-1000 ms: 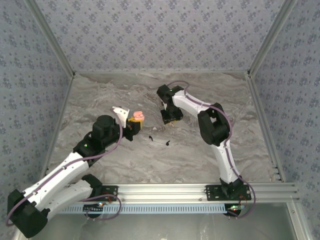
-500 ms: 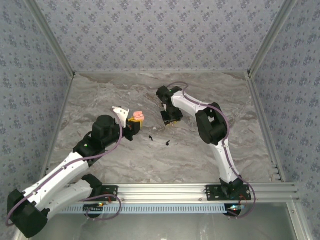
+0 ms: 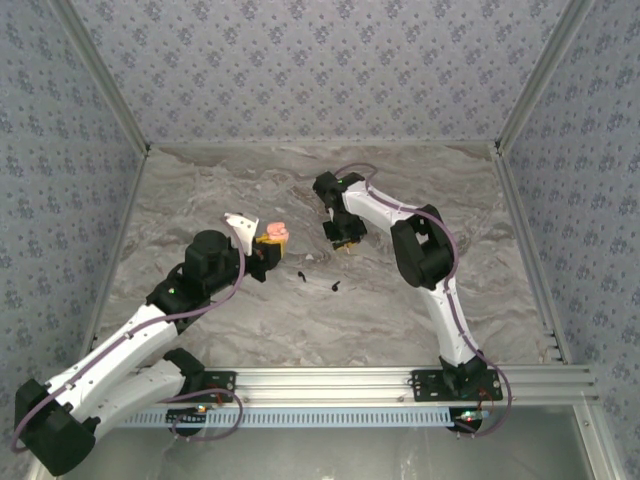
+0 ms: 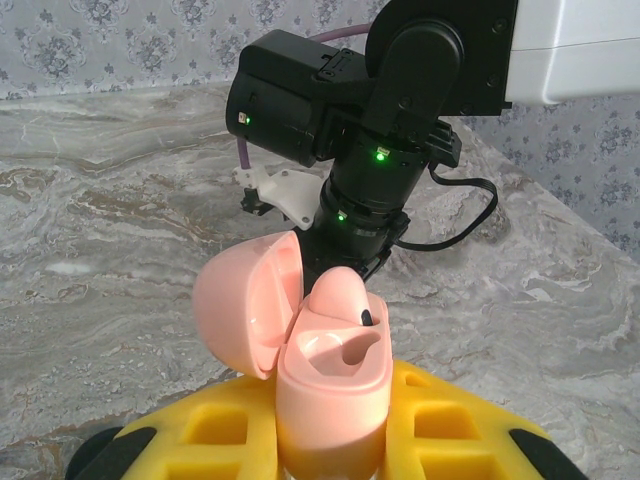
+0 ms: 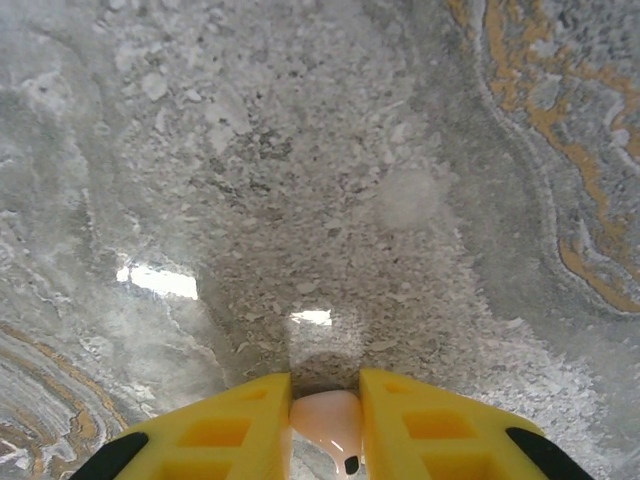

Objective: Insert the wireless bluetooth earbuds into the charging case

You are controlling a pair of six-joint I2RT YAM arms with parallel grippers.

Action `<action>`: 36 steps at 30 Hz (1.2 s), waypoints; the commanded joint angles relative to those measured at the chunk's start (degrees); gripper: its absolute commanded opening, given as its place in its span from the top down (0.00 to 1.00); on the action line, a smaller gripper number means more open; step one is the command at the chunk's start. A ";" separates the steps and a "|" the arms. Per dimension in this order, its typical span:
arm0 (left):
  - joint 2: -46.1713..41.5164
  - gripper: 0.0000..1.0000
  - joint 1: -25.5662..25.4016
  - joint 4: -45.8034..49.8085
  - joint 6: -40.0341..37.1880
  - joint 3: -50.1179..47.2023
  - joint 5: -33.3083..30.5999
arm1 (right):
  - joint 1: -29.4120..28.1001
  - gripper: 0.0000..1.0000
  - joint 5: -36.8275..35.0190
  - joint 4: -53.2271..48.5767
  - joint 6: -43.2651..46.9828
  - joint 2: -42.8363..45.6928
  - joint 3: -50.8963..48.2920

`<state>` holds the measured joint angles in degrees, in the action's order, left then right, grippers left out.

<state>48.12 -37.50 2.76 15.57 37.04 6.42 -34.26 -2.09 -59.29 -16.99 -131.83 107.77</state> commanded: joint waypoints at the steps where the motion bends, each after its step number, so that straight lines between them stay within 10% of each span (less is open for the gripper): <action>1: 0.14 0.80 -0.03 -2.04 0.16 1.85 0.61 | 0.51 0.76 1.84 2.15 -1.65 1.22 -3.12; 36: 27.79 0.80 -0.19 -23.27 8.53 3.59 8.11 | 7.41 0.77 19.28 24.26 -4.96 35.97 -27.55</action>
<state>74.22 -37.52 -15.99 23.24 37.89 12.71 -27.22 14.48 -35.73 -20.99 -98.91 80.64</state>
